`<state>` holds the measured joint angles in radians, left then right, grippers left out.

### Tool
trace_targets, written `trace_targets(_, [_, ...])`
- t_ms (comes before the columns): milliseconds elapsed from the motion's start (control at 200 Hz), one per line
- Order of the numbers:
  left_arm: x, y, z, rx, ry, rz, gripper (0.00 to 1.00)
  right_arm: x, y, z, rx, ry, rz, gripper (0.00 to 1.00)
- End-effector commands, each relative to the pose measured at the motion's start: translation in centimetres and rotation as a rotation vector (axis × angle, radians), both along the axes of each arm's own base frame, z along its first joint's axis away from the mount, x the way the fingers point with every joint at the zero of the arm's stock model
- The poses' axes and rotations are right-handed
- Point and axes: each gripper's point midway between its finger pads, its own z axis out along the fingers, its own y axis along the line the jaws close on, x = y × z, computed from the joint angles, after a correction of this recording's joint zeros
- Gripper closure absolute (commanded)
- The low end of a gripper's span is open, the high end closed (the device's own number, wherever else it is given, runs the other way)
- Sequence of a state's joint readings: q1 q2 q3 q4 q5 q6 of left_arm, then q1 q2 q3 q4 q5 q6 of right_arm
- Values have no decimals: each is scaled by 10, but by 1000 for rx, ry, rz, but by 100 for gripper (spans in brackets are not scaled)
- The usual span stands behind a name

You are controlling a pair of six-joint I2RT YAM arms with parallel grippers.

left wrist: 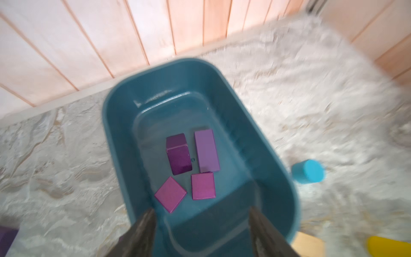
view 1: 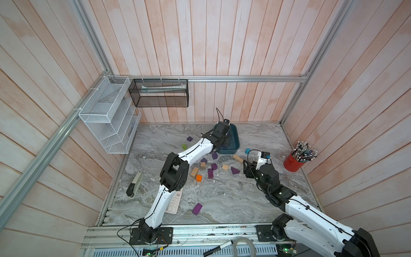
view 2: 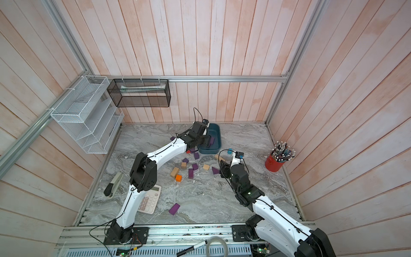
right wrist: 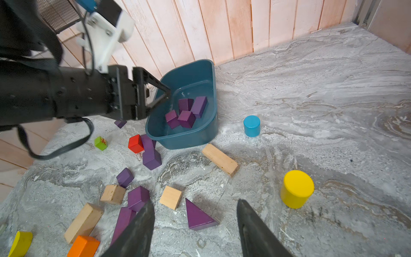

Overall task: Pick purple bricks into the storage bin
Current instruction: Place the building block in the storage box.

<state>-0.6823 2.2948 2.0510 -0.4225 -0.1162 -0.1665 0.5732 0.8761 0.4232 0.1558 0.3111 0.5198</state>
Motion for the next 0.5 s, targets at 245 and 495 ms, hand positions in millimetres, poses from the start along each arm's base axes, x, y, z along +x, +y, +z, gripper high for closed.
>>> trace_targets(245, [-19,63,53,-102,-36,125,15,1,6,11,4,-22,36,37])
trace_targets(495, [-47,118,56,-84,-37,233,1,4,17,6,-3,10,85,36])
